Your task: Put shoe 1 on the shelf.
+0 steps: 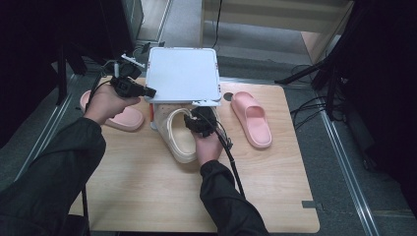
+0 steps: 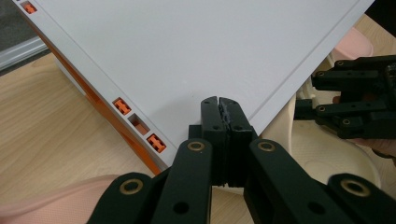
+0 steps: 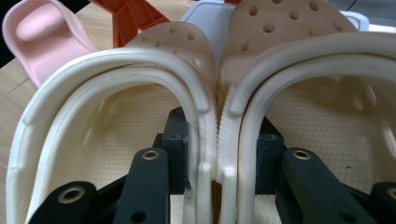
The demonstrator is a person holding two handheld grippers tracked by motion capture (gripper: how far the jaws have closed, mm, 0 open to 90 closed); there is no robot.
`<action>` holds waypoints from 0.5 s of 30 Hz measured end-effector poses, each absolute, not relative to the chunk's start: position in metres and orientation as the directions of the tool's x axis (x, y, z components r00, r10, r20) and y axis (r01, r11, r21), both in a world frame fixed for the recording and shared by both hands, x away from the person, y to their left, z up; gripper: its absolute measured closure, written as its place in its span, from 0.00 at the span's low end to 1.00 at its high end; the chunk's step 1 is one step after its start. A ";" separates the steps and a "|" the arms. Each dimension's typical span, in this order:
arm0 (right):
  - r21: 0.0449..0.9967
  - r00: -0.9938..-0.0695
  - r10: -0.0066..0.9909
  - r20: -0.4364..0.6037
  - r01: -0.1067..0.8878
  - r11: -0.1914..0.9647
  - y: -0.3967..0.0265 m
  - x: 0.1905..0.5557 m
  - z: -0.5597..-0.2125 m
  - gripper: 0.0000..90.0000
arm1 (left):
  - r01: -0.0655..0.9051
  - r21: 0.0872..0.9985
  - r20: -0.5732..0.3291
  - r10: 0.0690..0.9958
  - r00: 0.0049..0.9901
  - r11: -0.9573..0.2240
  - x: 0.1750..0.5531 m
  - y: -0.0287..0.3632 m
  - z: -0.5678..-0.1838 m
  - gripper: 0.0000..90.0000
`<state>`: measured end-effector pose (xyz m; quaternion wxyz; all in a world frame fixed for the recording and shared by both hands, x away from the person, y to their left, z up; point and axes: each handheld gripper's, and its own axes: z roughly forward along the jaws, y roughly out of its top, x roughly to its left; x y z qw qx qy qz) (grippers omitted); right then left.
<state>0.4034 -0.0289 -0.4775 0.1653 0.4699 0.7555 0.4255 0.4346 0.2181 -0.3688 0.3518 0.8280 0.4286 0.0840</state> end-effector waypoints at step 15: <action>0.801 -0.493 0.860 0.130 0.563 0.202 -0.023 0.403 -0.490 0.71 | 0.648 0.656 -0.171 0.761 0.626 -0.386 0.436 0.221 -0.369 0.99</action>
